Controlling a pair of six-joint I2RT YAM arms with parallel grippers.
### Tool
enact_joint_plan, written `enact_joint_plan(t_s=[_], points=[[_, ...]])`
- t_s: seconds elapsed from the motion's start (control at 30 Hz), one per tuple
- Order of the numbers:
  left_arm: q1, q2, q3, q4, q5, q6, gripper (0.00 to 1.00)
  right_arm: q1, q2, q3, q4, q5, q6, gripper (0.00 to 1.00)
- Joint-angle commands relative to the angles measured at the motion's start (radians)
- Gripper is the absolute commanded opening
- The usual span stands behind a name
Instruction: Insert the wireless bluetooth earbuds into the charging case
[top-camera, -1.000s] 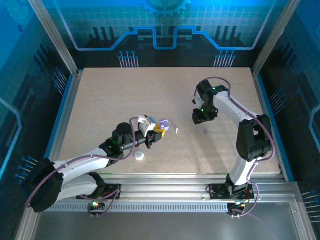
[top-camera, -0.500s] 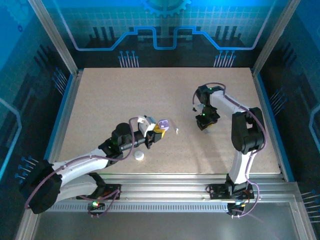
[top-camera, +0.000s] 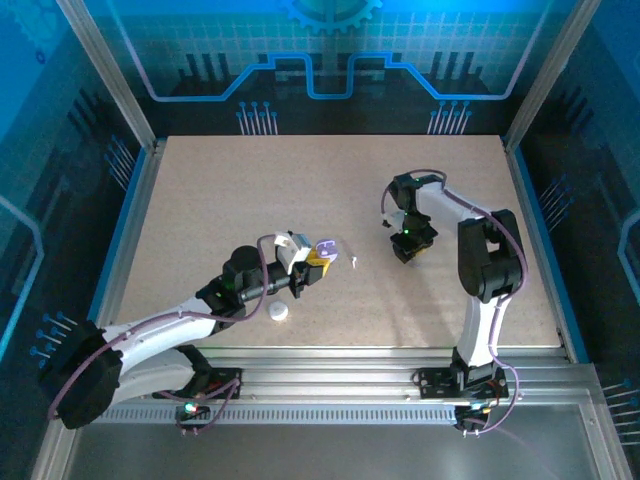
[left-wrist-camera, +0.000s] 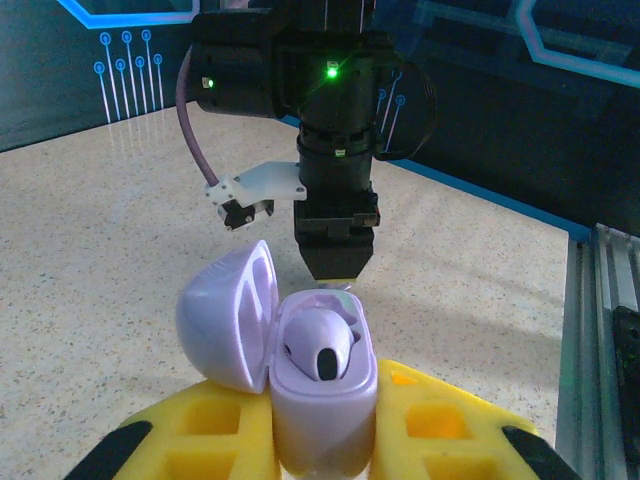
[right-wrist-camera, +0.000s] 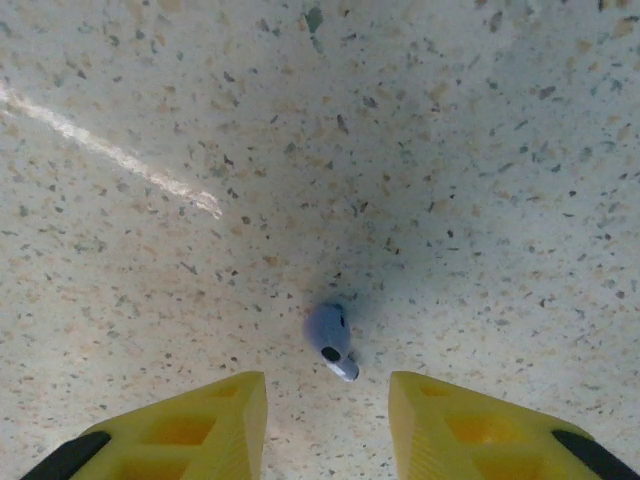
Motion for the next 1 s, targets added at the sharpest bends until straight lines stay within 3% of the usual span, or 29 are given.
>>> enact_joint_plan(t_s=[0.0,0.97], points=[[-0.005,-0.027,0.015,-0.004,-0.021,0.02,0.14,-0.002,0.036,-0.003,-0.007,0.008,-0.025,0.37],[-0.005,-0.018,0.03,-0.001,-0.013,0.021,0.14,0.012,0.086,-0.008,0.001,0.01,-0.032,0.3]])
